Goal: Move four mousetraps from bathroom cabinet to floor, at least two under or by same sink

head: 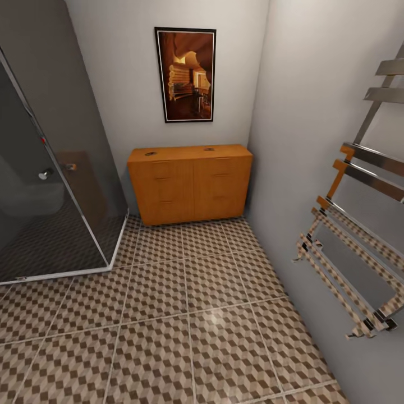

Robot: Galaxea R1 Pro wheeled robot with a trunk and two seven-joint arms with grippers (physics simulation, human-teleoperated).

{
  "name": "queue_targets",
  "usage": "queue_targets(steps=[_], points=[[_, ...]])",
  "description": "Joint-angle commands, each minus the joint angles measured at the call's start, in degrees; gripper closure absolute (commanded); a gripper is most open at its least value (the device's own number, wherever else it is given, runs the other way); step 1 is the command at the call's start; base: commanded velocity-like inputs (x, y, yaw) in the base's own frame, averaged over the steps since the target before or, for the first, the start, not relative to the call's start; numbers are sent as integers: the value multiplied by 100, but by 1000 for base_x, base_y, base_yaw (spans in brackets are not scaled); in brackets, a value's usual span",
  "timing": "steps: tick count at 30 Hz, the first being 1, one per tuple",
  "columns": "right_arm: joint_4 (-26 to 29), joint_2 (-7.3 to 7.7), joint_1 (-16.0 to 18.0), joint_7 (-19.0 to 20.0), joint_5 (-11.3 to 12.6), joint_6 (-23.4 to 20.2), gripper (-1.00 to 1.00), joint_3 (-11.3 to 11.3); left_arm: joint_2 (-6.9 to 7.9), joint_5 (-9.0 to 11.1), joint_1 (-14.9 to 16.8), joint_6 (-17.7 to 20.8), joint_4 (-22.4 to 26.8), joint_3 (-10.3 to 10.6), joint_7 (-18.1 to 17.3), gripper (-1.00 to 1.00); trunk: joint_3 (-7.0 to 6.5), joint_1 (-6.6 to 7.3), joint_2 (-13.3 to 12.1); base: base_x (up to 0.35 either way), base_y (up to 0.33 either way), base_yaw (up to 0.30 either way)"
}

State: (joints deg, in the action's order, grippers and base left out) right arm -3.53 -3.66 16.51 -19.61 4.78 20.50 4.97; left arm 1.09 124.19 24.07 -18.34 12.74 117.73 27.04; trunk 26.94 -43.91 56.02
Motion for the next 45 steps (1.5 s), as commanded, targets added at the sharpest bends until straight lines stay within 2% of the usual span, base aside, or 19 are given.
queue_targets(steps=[1,26,45], points=[[-25,-3,10,-8,49,42,-100,48,6,44,10,-41,27,48,29,-100,6,-2,4,112,0,0],[-25,-3,10,-8,49,42,-100,48,6,44,10,-43,35,48,29,-100,6,-2,4,142,0,0],[-28,4,10,-8,64,6,-100,40,7,44,10,-39,32,48,29,-100,6,-2,4,232,0,0]])
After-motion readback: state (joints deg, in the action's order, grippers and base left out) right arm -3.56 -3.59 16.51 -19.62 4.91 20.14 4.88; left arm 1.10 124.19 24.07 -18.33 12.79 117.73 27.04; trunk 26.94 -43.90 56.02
